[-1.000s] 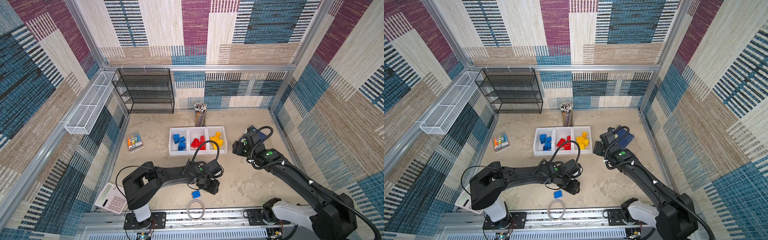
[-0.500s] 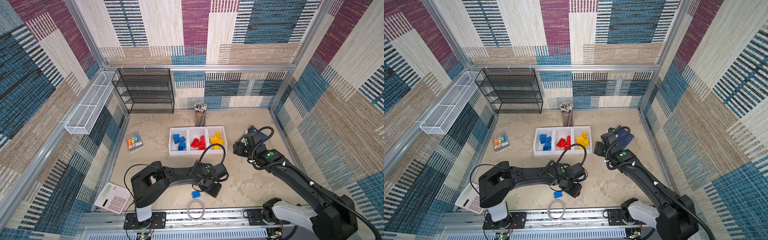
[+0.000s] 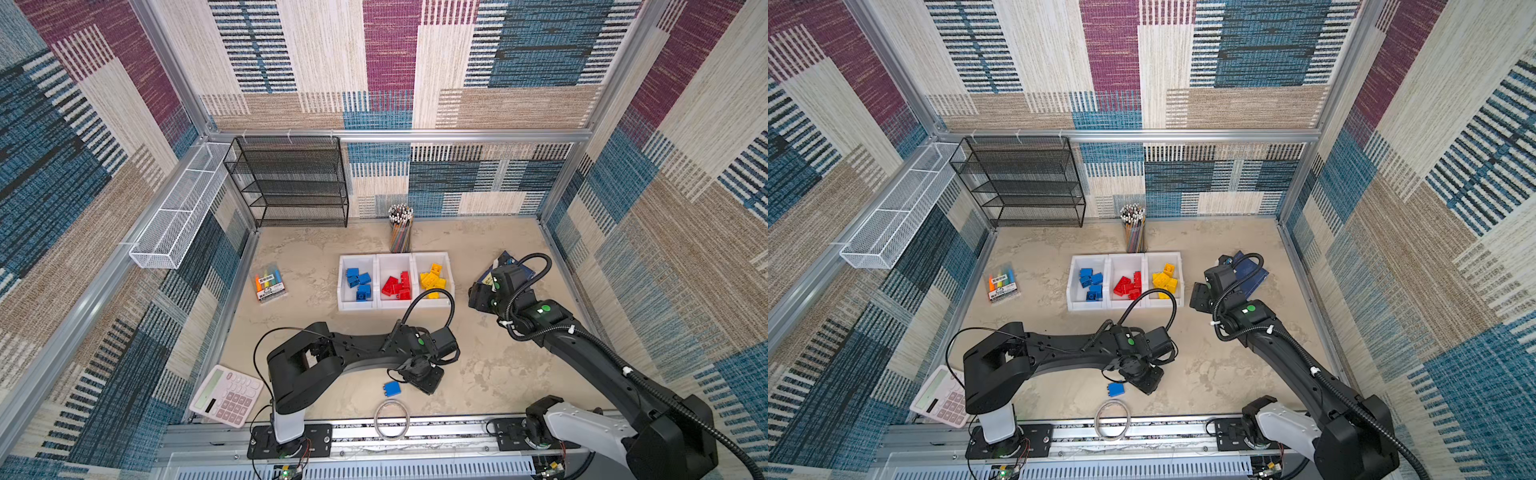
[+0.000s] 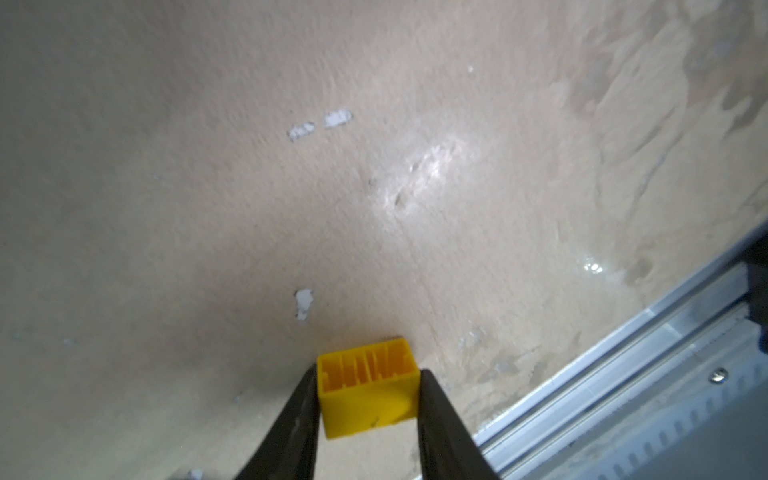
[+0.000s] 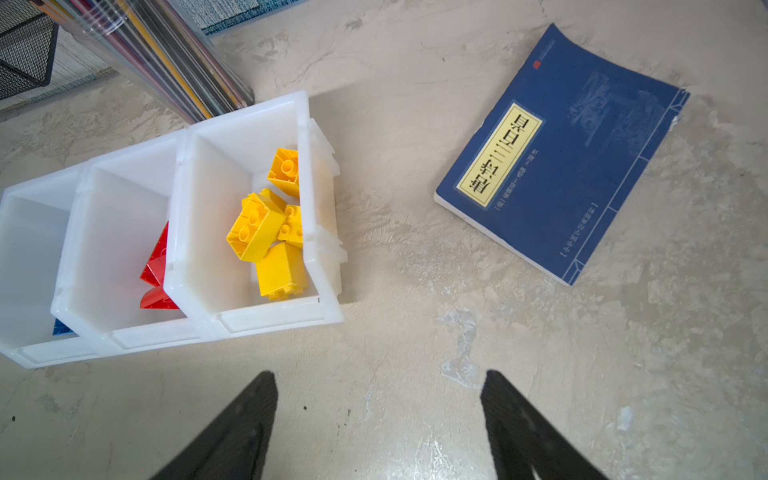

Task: Sort the legos into containers by color
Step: 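Reach the left gripper across and drop the yellow brick into the yellow compartment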

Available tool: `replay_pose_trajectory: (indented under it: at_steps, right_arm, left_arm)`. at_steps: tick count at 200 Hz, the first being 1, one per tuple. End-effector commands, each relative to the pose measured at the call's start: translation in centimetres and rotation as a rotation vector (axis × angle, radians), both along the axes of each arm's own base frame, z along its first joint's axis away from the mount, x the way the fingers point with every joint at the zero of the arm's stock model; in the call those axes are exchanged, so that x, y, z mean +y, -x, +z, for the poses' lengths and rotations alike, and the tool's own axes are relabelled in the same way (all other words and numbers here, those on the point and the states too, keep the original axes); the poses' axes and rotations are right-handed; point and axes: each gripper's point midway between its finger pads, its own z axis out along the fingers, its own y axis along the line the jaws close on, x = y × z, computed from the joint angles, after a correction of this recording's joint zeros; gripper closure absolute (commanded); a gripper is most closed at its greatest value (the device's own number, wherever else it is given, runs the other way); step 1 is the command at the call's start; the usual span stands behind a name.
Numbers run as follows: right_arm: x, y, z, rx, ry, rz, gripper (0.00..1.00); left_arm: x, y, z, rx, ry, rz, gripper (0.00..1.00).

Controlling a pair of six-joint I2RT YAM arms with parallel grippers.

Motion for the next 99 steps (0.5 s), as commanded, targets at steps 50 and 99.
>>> replay_pose_trajectory:
  at_steps: [50,99]
  right_arm:
    - [-2.3,-0.1,2.9,-0.062,0.039,-0.064,0.19]
    - [-2.9,0.4,4.6,-0.113,0.004,-0.077,0.19]
  left_arm:
    - [-0.5,-2.9,3.1,-0.115,0.037,-0.054,0.63]
    - [-1.1,-13.0,9.3,-0.268,0.15,-0.006,0.63]
